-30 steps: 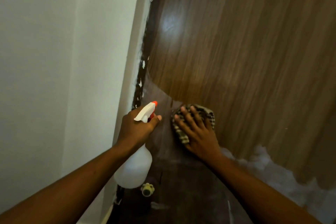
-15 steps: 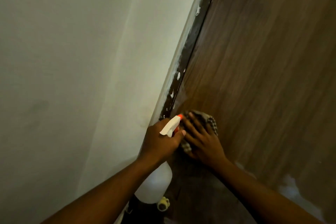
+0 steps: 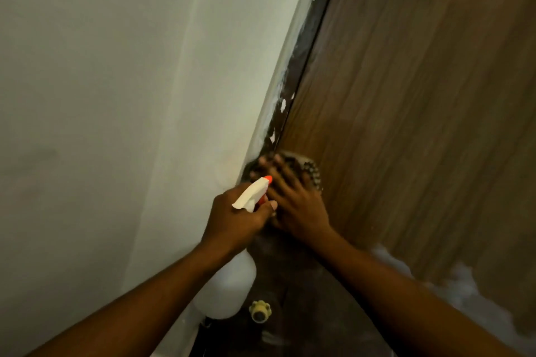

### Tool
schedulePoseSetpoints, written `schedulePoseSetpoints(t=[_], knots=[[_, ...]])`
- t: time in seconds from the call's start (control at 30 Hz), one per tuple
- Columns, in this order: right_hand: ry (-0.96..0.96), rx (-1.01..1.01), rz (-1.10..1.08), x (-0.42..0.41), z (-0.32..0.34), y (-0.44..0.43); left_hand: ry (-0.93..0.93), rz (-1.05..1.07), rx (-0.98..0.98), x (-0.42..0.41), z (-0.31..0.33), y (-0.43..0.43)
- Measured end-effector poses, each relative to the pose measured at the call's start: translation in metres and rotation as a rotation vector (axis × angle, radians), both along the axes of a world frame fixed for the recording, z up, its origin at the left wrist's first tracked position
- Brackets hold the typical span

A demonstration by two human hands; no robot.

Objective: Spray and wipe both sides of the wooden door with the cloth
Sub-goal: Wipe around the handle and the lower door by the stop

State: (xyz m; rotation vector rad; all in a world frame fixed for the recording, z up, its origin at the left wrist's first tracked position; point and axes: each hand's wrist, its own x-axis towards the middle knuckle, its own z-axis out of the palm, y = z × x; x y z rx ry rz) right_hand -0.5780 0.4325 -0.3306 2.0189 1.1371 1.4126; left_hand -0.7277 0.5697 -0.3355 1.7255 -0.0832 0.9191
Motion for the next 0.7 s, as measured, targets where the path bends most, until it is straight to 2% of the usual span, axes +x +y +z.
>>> schedulePoseSetpoints(t=[0.1,0.17,0.23,0.33,0.4,0.5,0.57,0.63,0.7], knots=[[0.022,-0.197,-0.038,-0.002,-0.057,-0.041,0.041,-0.014,-0.033,-0.003,-0.005,-0.001],[0.051,-0.231,-0.039,-0.006,-0.065,-0.073,0.054,-0.002,-0.043,-0.008,-0.007,-0.003],[0.059,-0.066,-0.054,-0.012,-0.056,-0.091,0.076,0.016,-0.024,-0.012,-0.012,-0.004],[0.104,0.332,-0.099,-0.021,-0.029,-0.058,0.108,0.048,-0.022,-0.015,-0.013,-0.003],[0.152,0.427,-0.073,-0.023,-0.024,-0.020,0.121,0.072,-0.028,-0.013,-0.014,-0.008],[0.127,0.186,0.014,-0.014,-0.066,0.001,0.111,0.100,-0.041,-0.010,-0.018,-0.024],[0.140,0.019,0.044,-0.011,-0.105,-0.018,0.126,0.098,-0.090,-0.012,-0.031,-0.040],[0.170,-0.006,0.030,-0.010,-0.132,-0.049,0.143,0.096,-0.127,-0.017,-0.049,-0.053],[0.188,0.116,-0.006,-0.014,-0.139,-0.083,0.167,0.085,-0.140,-0.023,-0.065,-0.062]])
